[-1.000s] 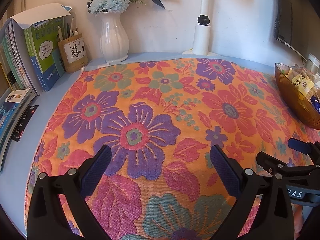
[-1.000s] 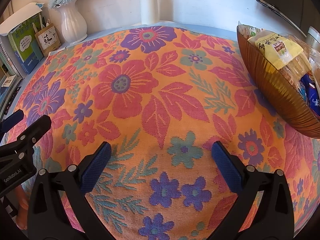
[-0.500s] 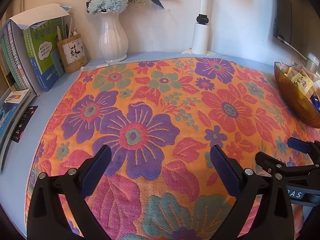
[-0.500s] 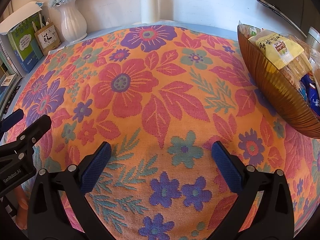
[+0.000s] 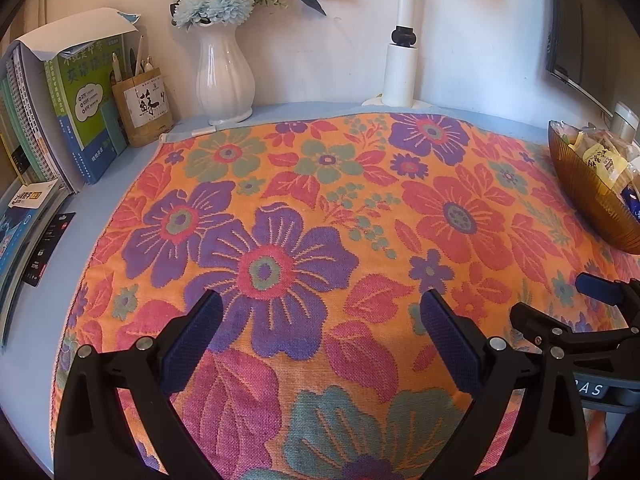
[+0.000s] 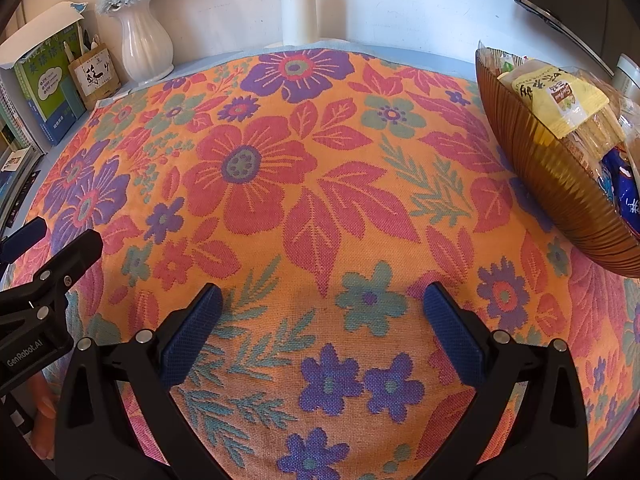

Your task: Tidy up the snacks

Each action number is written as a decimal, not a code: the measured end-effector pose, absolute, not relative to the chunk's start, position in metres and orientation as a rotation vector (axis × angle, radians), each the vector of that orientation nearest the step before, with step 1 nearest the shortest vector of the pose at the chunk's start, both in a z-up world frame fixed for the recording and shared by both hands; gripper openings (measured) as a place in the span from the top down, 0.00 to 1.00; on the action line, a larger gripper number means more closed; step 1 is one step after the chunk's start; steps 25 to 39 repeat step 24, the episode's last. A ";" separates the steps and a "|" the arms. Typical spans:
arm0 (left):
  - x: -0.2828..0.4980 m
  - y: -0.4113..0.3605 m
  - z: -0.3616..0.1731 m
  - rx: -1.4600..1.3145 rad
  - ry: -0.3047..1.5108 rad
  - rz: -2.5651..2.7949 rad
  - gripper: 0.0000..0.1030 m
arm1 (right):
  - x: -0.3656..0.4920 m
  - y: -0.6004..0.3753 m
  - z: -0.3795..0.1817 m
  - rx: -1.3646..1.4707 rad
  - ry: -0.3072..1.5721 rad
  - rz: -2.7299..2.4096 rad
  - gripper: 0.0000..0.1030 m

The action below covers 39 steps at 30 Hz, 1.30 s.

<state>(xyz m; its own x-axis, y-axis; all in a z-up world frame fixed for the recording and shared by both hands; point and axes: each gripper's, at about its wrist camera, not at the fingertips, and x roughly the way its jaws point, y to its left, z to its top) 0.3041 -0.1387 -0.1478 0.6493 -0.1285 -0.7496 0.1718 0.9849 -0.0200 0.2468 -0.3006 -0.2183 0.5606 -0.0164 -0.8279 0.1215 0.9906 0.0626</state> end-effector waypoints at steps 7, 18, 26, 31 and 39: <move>0.305 -0.139 -0.148 0.061 0.849 -0.172 0.05 | 0.246 -0.300 -0.219 0.117 0.973 -0.081 0.03; 0.304 -0.143 -0.148 0.098 0.840 -0.135 0.05 | 0.246 -0.301 -0.219 0.117 0.973 -0.081 0.03; 0.312 -0.137 -0.153 0.072 0.894 -0.125 0.05 | 0.247 -0.301 -0.218 0.118 0.974 -0.080 0.03; 0.312 -0.137 -0.153 0.072 0.894 -0.125 0.05 | 0.247 -0.301 -0.218 0.118 0.974 -0.080 0.03; 0.312 -0.137 -0.153 0.072 0.894 -0.125 0.05 | 0.247 -0.301 -0.218 0.118 0.974 -0.080 0.03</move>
